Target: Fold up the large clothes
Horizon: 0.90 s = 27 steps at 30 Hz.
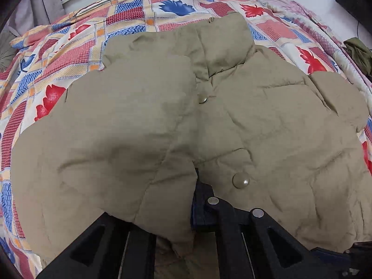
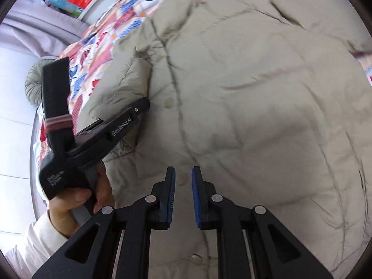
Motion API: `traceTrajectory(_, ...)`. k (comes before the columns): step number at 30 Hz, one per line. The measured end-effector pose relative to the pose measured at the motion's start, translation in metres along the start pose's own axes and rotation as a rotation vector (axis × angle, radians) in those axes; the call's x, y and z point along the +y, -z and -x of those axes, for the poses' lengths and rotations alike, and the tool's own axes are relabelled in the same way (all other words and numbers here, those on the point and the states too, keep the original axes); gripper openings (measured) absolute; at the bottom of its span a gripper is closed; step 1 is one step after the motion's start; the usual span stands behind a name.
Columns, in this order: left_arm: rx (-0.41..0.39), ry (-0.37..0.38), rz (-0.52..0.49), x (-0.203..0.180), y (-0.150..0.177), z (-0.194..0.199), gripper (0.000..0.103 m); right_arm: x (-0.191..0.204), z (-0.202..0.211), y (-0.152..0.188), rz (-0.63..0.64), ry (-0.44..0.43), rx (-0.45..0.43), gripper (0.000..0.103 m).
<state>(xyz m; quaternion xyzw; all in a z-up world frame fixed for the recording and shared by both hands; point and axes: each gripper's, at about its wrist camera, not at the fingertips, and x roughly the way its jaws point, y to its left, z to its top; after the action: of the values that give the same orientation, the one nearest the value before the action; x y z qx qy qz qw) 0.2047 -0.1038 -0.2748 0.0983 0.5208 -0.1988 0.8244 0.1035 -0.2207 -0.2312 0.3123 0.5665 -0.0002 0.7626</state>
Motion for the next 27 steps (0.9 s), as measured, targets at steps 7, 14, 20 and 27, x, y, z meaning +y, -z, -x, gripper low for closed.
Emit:
traceTrajectory(7, -0.024, 0.022, -0.016, -0.002, 0.002, 0.026, 0.102, -0.012, -0.006, -0.004, 0.001, 0.024, 0.005, 0.016)
traceTrajectory(14, -0.089, 0.005, -0.003, 0.024, 0.007, 0.07, 0.103, -0.014, 0.007, -0.003, 0.035, 0.033, -0.013, 0.059)
traceTrajectory(20, -0.081, 0.041, 0.235, 0.135, 0.021, 0.093, 0.103, 0.027, 0.013, -0.015, 0.214, 0.121, -0.089, 0.061)
traceTrajectory(27, 0.046, 0.151, 0.665, 0.26, 0.043, 0.037, 0.097, 0.143, -0.033, -0.002, 0.773, 0.34, -0.199, 0.07)
